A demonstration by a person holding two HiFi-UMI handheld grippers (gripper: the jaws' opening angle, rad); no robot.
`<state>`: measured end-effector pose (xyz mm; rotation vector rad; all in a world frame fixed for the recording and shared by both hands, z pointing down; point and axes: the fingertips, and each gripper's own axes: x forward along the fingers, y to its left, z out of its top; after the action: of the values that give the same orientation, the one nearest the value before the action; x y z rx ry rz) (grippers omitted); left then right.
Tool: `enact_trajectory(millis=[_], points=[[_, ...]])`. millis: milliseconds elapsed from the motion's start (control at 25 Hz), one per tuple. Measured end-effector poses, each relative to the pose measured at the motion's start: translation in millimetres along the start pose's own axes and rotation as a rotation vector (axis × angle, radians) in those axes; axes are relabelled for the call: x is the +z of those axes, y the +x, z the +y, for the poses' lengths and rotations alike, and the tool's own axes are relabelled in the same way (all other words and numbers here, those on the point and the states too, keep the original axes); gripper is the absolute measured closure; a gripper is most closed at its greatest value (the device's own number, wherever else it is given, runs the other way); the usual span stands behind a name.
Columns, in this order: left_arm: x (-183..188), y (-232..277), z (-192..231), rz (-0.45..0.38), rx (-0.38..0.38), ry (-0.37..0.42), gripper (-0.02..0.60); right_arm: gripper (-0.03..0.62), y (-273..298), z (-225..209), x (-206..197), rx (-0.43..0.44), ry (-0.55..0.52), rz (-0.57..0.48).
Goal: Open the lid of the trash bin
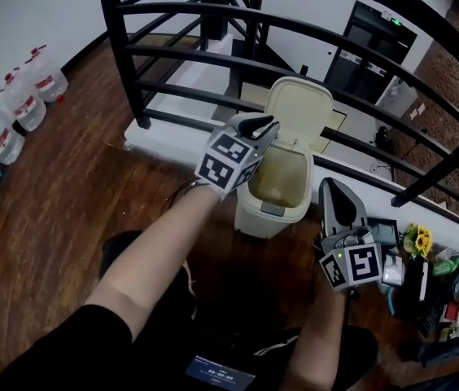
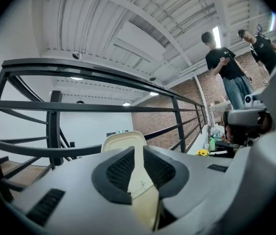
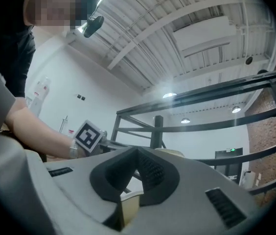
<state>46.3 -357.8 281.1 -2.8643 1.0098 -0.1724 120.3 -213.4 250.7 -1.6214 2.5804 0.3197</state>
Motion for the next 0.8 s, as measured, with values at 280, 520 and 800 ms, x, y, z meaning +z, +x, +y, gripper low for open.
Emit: enact_trajectory(millis=[280, 520, 800], points=[[-23, 75, 50, 0.08, 0.036, 0.058, 0.474, 0.592, 37, -30, -57, 0.041, 0.043, 0.037], [-33, 118, 87, 0.085, 0.082, 0.061, 0.462, 0.592, 61, -48, -77, 0.079, 0.07, 0.04], [-19, 159, 119, 0.093, 0.084, 0.152, 0.411, 0.592, 60, -70, -82, 0.079, 0.05, 0.072]])
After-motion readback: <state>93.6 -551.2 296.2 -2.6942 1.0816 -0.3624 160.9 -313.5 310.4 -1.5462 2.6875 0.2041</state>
